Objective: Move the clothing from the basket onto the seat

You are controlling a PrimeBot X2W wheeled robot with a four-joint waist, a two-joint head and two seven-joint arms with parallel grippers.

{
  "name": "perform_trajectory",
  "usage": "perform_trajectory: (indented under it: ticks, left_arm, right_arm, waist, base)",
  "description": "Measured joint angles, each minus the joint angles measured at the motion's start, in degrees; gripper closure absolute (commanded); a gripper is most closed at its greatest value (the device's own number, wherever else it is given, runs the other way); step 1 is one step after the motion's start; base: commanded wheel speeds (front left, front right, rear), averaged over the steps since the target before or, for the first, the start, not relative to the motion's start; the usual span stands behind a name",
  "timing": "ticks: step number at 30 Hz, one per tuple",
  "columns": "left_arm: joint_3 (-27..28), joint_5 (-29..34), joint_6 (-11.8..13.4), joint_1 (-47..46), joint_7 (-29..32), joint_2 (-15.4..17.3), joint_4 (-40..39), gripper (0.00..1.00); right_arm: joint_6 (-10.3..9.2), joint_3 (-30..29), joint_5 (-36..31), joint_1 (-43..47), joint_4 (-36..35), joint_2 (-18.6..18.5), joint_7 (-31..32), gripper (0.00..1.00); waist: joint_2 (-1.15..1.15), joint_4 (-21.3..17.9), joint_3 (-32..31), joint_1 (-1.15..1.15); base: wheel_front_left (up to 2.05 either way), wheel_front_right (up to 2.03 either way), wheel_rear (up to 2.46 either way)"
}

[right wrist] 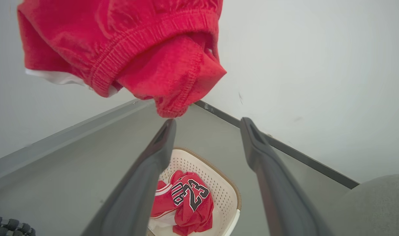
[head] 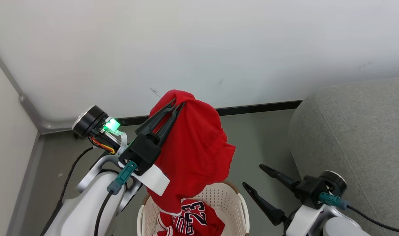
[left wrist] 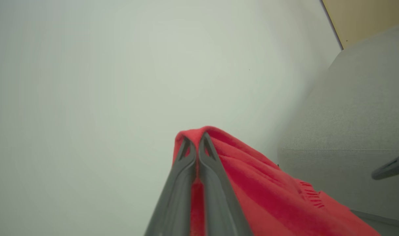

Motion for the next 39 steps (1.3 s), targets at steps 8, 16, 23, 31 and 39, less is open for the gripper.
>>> perform_trajectory:
  ticks: [8, 16, 23, 31, 39]
  left_arm:
    - [-1.18, -0.32, -0.57, -0.31, 0.02, -0.2, -1.41, 1.0]
    - [-2.29, -0.56, -1.09, -1.48, 0.49, -0.83, -2.41, 1.0]
    - [-3.59, -0.74, -1.57, -2.1, 1.03, -1.38, -3.48, 1.0]
    - [-4.75, -0.75, -1.82, -2.64, 1.52, -1.48, -4.32, 1.0]
    - [-5.33, -1.26, -1.99, -3.08, 1.92, -1.57, -4.43, 1.0]
  right_arm:
    - [0.0, 4.34, 2.03, -1.26, 1.35, 0.09, 0.53, 0.0]
    - [0.0, 7.04, 2.31, -5.62, 3.75, 0.19, 0.53, 0.0]
    - [0.0, 9.75, 4.12, -7.47, 6.05, 1.6, 0.52, 0.0]
    - [0.0, 11.93, 5.94, -10.23, 9.03, 3.27, -0.34, 0.0]
    - [0.0, 13.44, 6.39, -13.47, 10.12, 4.82, -3.01, 0.51]
  waist:
    - [0.0, 0.97, -0.48, 0.0]
    - [0.0, 1.99, -0.45, 0.0]
    - [0.0, 3.18, -0.35, 0.0]
    - [0.0, 4.45, -0.33, 0.0]
    - [0.0, 5.43, -0.43, 0.0]
  base:
    - [0.0, 0.0, 0.0]
    - [0.0, 0.0, 0.0]
    - [0.0, 0.0, 0.0]
    - [0.0, 0.0, 0.0]
    - [0.0, 0.0, 0.0]
